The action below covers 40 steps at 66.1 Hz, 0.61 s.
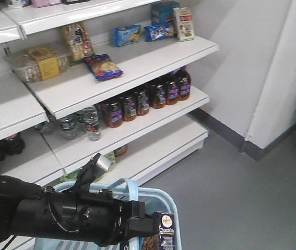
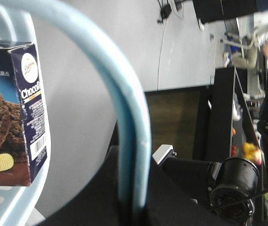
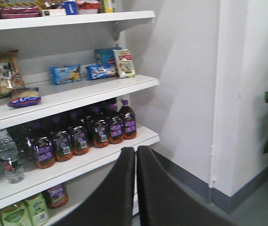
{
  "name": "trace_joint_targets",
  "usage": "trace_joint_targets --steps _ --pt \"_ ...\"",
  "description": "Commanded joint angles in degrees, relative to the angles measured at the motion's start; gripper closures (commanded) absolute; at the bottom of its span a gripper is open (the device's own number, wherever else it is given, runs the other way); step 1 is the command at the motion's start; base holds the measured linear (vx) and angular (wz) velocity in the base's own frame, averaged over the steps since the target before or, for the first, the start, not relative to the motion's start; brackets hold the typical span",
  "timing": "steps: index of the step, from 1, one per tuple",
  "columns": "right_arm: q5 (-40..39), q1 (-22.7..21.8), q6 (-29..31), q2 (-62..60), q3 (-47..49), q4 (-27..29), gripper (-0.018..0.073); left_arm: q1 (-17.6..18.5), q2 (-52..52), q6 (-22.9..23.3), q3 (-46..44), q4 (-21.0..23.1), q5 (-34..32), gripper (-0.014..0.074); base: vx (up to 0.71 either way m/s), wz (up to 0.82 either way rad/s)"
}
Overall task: Left arm holds basket, right arm returns cookies
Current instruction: 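Hold the basket with the left gripper while approaching the snack shelf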
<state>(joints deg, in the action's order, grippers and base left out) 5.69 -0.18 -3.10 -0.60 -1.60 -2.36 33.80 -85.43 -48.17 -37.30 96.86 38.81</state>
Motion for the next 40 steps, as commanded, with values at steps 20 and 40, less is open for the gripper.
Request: trace_joint_targets --steps 20,40 --pt "-4.6 -0.3 0.5 -0.7 -0.1 -0.2 0.0567 0.4 2.3 -0.1 -1.7 4.5 3.0 0.0603 0.15 0.47" --pt "-4.6 -0.3 0.5 -0.7 -0.1 -0.2 0.0567 0.4 2.3 -0.1 -1.7 4.5 3.0 0.0603 0.14 0.34"
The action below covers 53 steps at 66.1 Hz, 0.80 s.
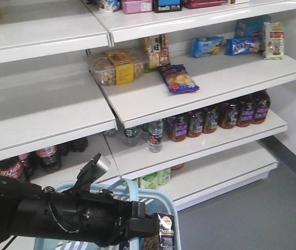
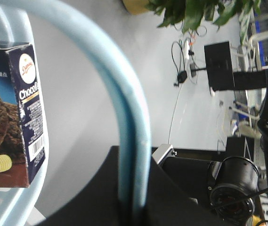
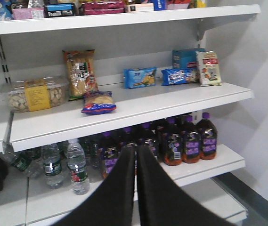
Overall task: Left arm holds basket, right arm returns cookies
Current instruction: 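Hold the basket with the left gripper while approaching the snack shelf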
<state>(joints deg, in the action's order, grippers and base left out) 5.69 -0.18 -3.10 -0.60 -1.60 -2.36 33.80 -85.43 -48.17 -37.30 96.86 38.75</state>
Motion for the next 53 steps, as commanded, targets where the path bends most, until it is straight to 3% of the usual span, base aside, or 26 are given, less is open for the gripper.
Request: trace_joint_targets --steps 1,53 --pt "-4.6 -0.3 0.5 -0.7 -0.1 -0.2 0.0567 0.4 2.3 -0.1 -1.7 4.5 3.1 0.0603 0.14 0.41" --pt "-4.6 -0.4 0.5 -0.7 -0.1 -0.2 0.0567 0.4 2.3 -0.1 -1.7 4.5 3.1 0.0603 0.15 0.54"
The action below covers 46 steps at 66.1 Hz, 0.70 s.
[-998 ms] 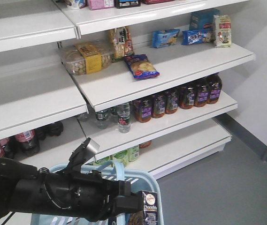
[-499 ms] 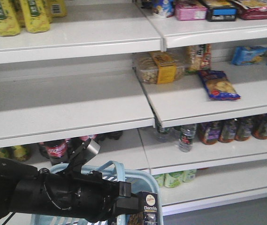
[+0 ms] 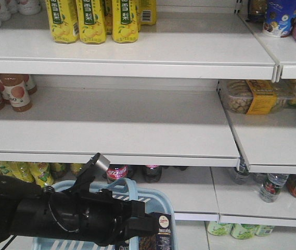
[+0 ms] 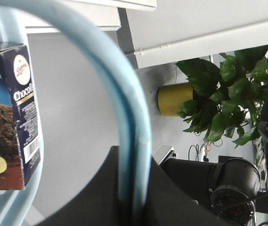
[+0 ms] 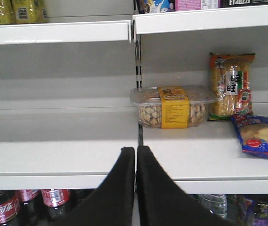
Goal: Left arm holds basket, right arm returns cookies
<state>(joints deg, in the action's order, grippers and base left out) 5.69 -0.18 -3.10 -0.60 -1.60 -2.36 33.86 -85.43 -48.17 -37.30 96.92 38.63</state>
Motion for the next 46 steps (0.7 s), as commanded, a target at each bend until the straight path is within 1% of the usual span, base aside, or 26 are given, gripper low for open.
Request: trace_joint_targets --steps 1,17,46 --pt "-4.6 -0.4 0.5 -0.7 -0.1 -0.2 0.0567 0.3 2.3 -0.1 -1.7 4.4 3.2 0.0603 0.12 0.20" --pt "-4.6 -0.4 0.5 -0.7 -0.1 -0.2 0.0567 0.3 2.3 -0.1 -1.7 4.4 3.2 0.0603 0.11 0.09" --pt "-4.6 -0.4 0.5 -0.7 -0.1 -0.2 0.0567 0.3 2.3 -0.1 -1.7 4.4 3.2 0.0603 0.09 -0.06"
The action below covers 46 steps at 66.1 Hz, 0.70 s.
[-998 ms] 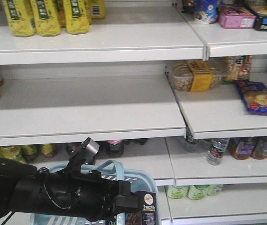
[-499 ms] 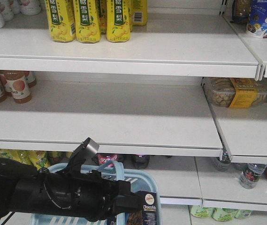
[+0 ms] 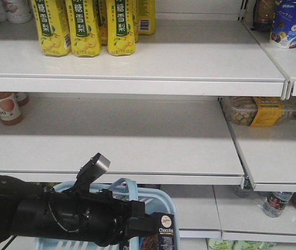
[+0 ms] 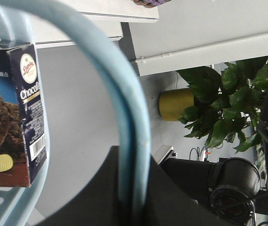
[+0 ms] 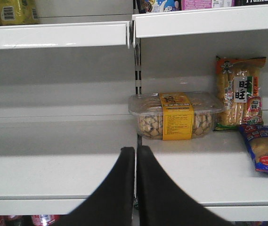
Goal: Left arm holds basket, right arm returns cookies
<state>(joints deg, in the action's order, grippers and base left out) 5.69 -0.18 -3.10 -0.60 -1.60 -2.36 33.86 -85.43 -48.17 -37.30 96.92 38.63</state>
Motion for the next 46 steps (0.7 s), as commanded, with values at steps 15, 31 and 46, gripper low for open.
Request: trace_joint_targets --steps 15,31,46 --pt "-4.6 -0.4 0.5 -0.7 -0.1 -0.2 0.0567 0.3 2.3 -0.1 -1.7 4.4 3.2 0.0603 0.07 -0.05" --pt "-4.6 -0.4 0.5 -0.7 -0.1 -0.2 0.0567 0.3 2.3 -0.1 -1.7 4.4 3.2 0.0603 0.05 -0.03" --pt "-4.6 -0.4 0.5 -0.7 -0.1 -0.2 0.0567 0.3 2.3 -0.1 -1.7 4.4 3.2 0.0603 0.05 -0.01"
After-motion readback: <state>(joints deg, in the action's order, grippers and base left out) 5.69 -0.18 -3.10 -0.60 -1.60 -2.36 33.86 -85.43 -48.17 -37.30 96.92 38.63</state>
